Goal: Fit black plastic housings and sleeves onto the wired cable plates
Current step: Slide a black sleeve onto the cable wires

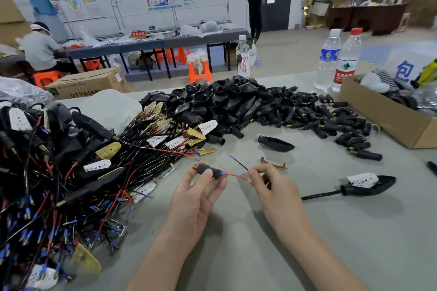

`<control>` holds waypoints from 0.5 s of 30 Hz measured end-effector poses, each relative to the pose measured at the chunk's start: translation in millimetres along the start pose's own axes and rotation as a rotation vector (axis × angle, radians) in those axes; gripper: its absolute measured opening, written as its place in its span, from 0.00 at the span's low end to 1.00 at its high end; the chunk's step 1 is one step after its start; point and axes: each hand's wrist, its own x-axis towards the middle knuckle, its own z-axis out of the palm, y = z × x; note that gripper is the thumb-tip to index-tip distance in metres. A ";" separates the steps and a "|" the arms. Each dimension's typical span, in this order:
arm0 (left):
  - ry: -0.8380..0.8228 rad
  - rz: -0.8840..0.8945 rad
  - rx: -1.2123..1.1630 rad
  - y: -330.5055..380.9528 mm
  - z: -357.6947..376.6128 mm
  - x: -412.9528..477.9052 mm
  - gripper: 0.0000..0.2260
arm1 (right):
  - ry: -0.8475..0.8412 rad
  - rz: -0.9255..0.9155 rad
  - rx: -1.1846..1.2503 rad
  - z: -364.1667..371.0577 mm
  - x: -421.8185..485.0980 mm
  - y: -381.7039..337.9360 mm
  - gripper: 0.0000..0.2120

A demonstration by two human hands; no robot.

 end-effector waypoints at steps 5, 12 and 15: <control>0.033 0.094 0.173 -6.2 -0.6 -2.1 0.08 | -0.075 -0.068 0.058 1.7 -4.1 -4.5 0.07; -0.134 -0.060 0.239 -20.0 13.3 -11.9 0.10 | -0.066 -0.025 0.196 5.7 -7.2 -12.9 0.06; -0.116 -0.069 0.277 -19.5 15.4 -12.8 0.17 | -0.072 0.011 0.305 6.0 -7.5 -14.4 0.06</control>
